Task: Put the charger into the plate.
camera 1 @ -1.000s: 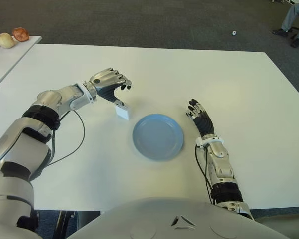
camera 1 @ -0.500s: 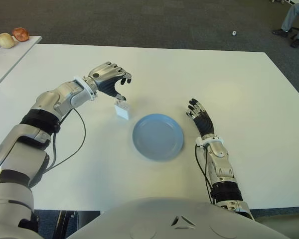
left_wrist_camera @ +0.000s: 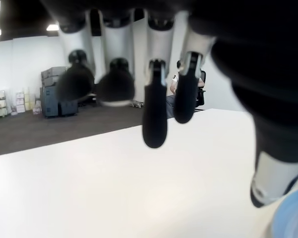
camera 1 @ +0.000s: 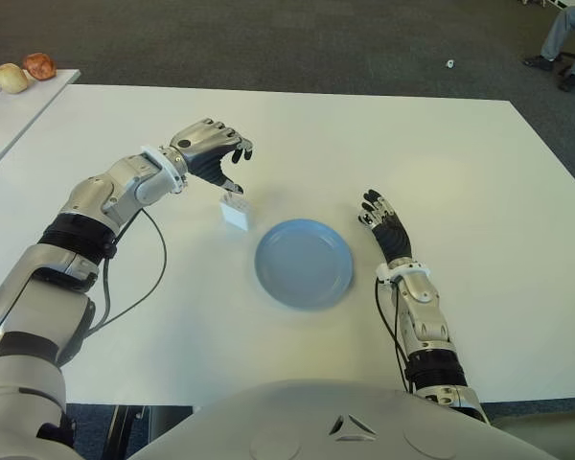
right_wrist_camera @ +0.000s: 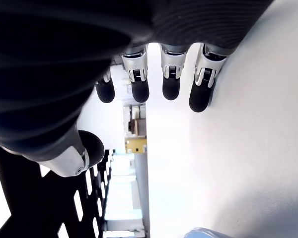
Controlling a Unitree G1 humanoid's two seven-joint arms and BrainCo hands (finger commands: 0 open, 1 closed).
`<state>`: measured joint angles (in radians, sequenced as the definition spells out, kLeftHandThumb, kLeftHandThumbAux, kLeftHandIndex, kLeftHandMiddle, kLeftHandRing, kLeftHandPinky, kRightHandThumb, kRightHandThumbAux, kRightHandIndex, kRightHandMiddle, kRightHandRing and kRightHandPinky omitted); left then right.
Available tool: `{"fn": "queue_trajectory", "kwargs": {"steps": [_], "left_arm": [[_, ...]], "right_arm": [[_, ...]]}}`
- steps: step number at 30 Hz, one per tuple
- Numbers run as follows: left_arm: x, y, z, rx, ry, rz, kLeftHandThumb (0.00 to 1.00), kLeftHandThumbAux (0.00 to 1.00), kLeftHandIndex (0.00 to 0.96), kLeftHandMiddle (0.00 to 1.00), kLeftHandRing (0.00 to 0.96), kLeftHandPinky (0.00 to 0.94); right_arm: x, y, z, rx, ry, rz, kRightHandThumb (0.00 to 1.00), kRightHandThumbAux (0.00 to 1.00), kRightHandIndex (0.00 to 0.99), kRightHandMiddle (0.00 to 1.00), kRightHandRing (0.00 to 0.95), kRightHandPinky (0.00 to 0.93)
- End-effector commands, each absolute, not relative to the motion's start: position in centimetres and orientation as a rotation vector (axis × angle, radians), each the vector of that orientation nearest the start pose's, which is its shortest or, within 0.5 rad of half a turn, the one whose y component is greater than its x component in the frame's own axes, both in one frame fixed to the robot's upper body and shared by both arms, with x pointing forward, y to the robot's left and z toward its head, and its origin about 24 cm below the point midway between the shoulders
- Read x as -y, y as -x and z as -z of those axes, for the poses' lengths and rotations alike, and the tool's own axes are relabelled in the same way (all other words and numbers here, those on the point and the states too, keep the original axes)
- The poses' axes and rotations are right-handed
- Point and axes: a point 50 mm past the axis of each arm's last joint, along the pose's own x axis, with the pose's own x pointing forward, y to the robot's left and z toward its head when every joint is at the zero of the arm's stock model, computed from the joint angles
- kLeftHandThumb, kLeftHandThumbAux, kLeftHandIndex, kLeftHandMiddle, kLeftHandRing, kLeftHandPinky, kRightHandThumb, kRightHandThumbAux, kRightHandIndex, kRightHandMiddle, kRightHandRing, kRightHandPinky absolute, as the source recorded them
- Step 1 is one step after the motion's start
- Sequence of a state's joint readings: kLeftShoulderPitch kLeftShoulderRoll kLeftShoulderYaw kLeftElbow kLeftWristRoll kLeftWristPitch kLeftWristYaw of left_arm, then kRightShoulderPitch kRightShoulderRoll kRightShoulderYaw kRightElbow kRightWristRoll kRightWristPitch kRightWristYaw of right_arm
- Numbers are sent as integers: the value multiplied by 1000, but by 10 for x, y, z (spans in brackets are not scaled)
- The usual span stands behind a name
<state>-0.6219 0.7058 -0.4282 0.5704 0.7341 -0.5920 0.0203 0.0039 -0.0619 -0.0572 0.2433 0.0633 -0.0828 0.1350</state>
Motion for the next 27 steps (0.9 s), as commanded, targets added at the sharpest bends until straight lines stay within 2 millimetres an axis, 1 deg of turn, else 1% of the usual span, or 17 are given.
{"fn": "queue_trajectory", "kwargs": {"steps": [1, 4, 5, 6, 7, 8, 9, 10, 11, 12, 13, 14, 16, 19, 22, 27], "left_arm": [[-190, -332, -100, 398, -1485, 624, 852, 667, 404, 527, 793, 734], [-192, -331, -99, 387, -1500, 654, 848, 659, 408, 552, 704, 650], [-193, -331, -97, 382, -1520, 672, 848, 658, 409, 555, 692, 638], [-193, -331, -96, 378, -1533, 686, 777, 548, 353, 420, 494, 475], [-194, -330, -95, 375, -1541, 693, 730, 478, 317, 332, 365, 369], [-195, -330, -92, 369, -1611, 727, 713, 453, 304, 301, 320, 331], [-196, -330, -91, 366, -1661, 750, 650, 380, 200, 193, 204, 212], [-199, -330, -87, 361, -1717, 770, 627, 354, 163, 154, 163, 169], [-201, -330, -84, 359, -1752, 783, 582, 304, 104, 98, 104, 108], [-204, -331, -80, 357, -1781, 791, 552, 272, 66, 63, 67, 69], [-205, -331, -77, 358, -1800, 796, 525, 238, 42, 40, 42, 44], [-205, -331, -76, 364, -1818, 810, 515, 227, 34, 32, 34, 35], [-205, -331, -75, 375, -1837, 826, 476, 170, 13, 13, 13, 14], [-206, -332, -74, 384, -1845, 833, 454, 139, 4, 4, 4, 4], [-207, -331, -69, 377, -1847, 852, 437, 118, 1, 1, 1, 1], [-209, -330, -65, 363, -1837, 867, 437, 104, 0, 0, 0, 0]], "right_arm": [[172, -239, 15, -219, -14, -61, 0, 574, 0, 0, 0, 0], [173, -239, 15, -221, -13, -65, 0, 576, 0, 0, 0, 0], [172, -238, 15, -222, -13, -66, 0, 577, 0, 0, 0, 0], [172, -238, 15, -223, -13, -66, 0, 578, 0, 0, 0, 0], [172, -237, 15, -224, -13, -66, 0, 578, 0, 0, 0, 0], [172, -237, 16, -225, -12, -67, 0, 579, 0, 0, 0, 0], [172, -237, 16, -225, -11, -68, 0, 578, 0, 0, 0, 0], [172, -237, 16, -225, -10, -69, 0, 578, 0, 0, 0, 0], [172, -237, 16, -225, -9, -70, 0, 578, 0, 0, 0, 0], [172, -236, 16, -225, -9, -72, 0, 578, 0, 0, 0, 0], [172, -236, 15, -225, -9, -73, 0, 577, 0, 0, 0, 0], [172, -236, 16, -224, -8, -75, 0, 577, 0, 0, 0, 0], [172, -236, 16, -223, -8, -77, 0, 578, 0, 0, 0, 0], [173, -236, 15, -222, -7, -77, 0, 578, 0, 0, 0, 0], [173, -235, 15, -221, -4, -73, 0, 577, 0, 0, 0, 0], [174, -235, 14, -218, 0, -68, 0, 582, 0, 0, 0, 0]]}}
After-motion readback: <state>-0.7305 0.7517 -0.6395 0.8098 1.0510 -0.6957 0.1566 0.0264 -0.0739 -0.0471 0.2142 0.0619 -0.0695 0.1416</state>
